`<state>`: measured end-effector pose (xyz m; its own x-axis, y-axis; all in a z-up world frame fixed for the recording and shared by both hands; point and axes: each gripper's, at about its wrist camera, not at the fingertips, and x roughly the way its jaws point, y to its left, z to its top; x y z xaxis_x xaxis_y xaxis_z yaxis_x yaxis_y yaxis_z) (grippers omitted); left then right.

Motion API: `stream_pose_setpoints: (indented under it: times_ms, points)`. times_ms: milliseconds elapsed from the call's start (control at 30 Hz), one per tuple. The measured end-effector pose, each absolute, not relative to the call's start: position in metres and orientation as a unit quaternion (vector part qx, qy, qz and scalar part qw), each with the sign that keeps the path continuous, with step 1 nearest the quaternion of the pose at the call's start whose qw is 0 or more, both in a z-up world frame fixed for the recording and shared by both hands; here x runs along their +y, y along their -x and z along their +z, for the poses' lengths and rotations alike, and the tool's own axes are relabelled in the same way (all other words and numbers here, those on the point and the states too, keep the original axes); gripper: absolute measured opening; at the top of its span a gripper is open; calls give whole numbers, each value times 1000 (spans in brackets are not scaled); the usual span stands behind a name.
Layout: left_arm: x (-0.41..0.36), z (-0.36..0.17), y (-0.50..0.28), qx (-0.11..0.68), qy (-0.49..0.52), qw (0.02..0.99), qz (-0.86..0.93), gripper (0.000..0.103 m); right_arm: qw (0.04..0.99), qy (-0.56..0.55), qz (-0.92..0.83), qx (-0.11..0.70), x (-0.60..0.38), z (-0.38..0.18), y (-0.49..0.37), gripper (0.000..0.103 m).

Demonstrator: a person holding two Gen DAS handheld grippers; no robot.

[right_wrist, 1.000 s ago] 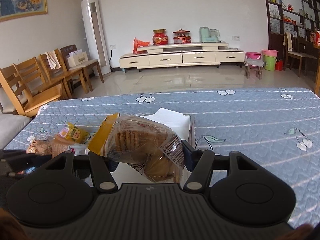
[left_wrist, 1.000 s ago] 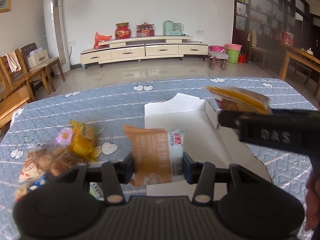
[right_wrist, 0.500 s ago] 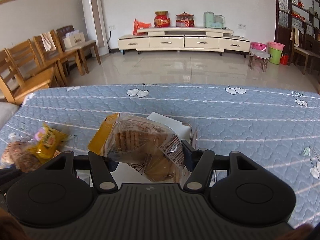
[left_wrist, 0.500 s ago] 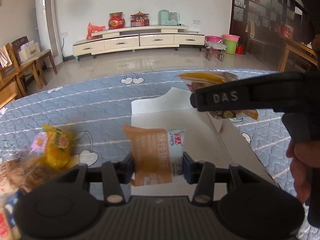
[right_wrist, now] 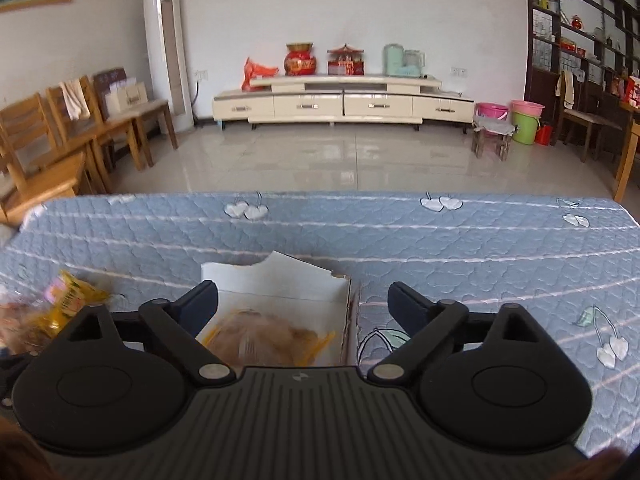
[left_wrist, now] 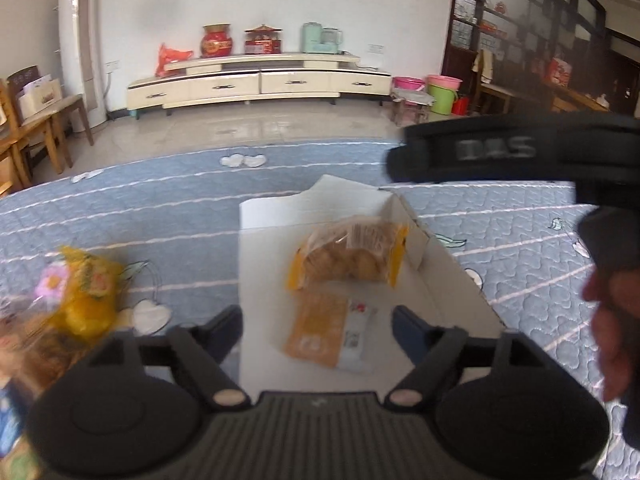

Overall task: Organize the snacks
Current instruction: 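Open both tools to drop the biscuit bag and cake packet into the box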

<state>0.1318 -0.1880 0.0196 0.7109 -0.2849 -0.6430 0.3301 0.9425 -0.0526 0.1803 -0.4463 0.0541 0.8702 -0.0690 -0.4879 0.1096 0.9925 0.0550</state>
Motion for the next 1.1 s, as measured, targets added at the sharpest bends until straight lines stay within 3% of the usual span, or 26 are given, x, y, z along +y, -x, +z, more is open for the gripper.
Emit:
stream_pose_setpoints:
  times_ms: [133, 567, 1100]
  points:
    - [-179, 30, -115, 333, -46, 931, -140, 94, 970, -16, -64, 233, -430, 64, -141, 103]
    - [-132, 48, -71, 336, -49, 937, -79, 95, 971, -17, -95, 221, -389, 63, -28, 103]
    - [-85, 51, -37, 323, -40, 945, -33, 95, 969, -34, -68, 236, -344, 55, -11, 103]
